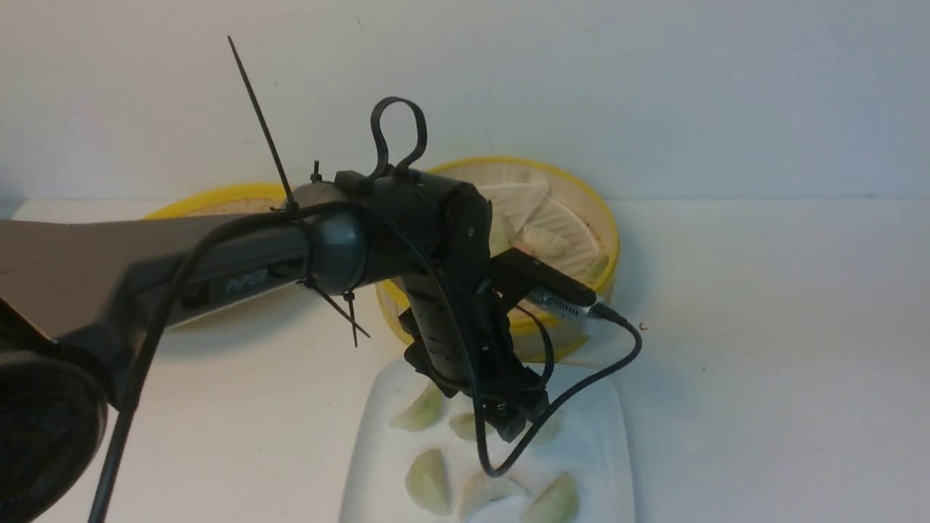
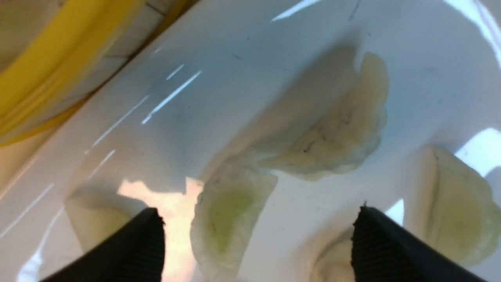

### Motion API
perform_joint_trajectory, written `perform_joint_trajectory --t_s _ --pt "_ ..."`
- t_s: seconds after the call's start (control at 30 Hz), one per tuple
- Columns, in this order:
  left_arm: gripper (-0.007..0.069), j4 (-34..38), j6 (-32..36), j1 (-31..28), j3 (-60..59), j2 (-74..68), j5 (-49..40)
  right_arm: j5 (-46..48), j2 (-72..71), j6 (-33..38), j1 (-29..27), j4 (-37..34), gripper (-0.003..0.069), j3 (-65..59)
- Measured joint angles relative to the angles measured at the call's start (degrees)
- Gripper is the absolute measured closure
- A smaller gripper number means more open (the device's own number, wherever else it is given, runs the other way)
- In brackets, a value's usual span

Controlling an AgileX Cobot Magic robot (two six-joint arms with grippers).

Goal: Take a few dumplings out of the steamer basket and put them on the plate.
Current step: Use the right arm to grab a dumpling from inside the steamer

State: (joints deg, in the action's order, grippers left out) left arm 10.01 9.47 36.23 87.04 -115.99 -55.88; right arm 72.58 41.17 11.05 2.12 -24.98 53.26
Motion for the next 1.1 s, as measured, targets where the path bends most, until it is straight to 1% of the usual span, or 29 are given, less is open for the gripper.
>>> perform_joint_trajectory --t_s 0.07,0.1,0.2,0.27,0.3,0.33,0.4,0.43,0.5,0.57,0.7,0.8,0.87,0.9,1.03,1.07,1.1 --pt "0.0100 -1.0 -1.9 0.0 3.3 1.2 -3.4 0.1 0.2 0.1 0.0 0.0 0.0669 0.4" --pt "0.0138 -1.6 -3.0 0.0 5.4 2.2 -5.3 0.3 0.6 0.3 0.0 0.0 0.0669 1.0" --pt "0.0277 -2.8 -4.5 0.0 9.8 5.6 -9.4 0.6 3.7 0.3 0.0 -0.7 0.0669 4.3" --pt "0.0488 -3.0 -4.8 0.0 11.9 10.8 -12.0 0.6 9.7 1.8 0.0 -2.9 0.0669 8.5" --pt "0.0537 -3.0 -4.8 0.0 11.9 12.2 -12.7 0.5 11.3 2.5 0.0 -4.0 0.0669 9.8" --pt "0.0571 -3.0 -4.8 0.0 11.7 14.6 -13.3 0.5 14.1 3.6 0.0 -5.1 0.0669 10.9" --pt "0.0615 -3.0 -4.8 0.0 10.4 19.5 -14.4 0.2 19.9 7.8 0.1 -8.1 0.0669 14.0" --pt "0.0622 -3.0 -4.8 0.0 9.2 22.1 -14.5 -0.1 22.8 9.7 0.3 -9.1 0.0669 15.2" --pt "0.0628 -2.9 -4.9 0.0 7.4 25.2 -14.5 -0.7 25.4 11.5 0.9 -9.8 0.0669 16.3" --pt "0.0631 -2.3 -5.0 0.0 2.2 32.0 -14.5 -4.2 32.7 14.1 3.5 -10.6 0.0669 19.1" --pt "0.0631 -1.1 -5.7 0.0 -4.5 39.4 -13.9 -9.5 43.5 16.3 8.1 -11.0 0.0666 24.8" --pt "0.0631 0.0 -6.2 0.0 -9.3 43.5 -12.9 -11.4 52.3 16.7 10.7 -10.9 0.0657 30.2" --pt "0.0631 1.0 -6.3 0.0 -11.8 46.2 -12.7 -11.6 58.6 16.9 11.8 -10.0 0.0643 34.6" --pt "0.0631 1.1 -6.3 0.0 -11.9 46.4 -12.7 -11.6 59.3 16.9 11.9 -9.8 0.0639 35.0" --pt "0.0631 1.8 -6.3 0.0 -13.3 50.2 -12.7 -11.6 72.5 16.9 12.4 -7.1 0.0577 45.2" --pt "0.0631 1.8 -6.3 0.0 -13.3 50.4 -12.7 -11.6 73.0 16.9 12.4 -7.0 0.0573 46.0" --pt "0.0631 1.9 -6.3 0.0 -13.3 51.0 -12.7 -11.7 76.2 16.9 12.4 -6.5 0.0551 48.4"
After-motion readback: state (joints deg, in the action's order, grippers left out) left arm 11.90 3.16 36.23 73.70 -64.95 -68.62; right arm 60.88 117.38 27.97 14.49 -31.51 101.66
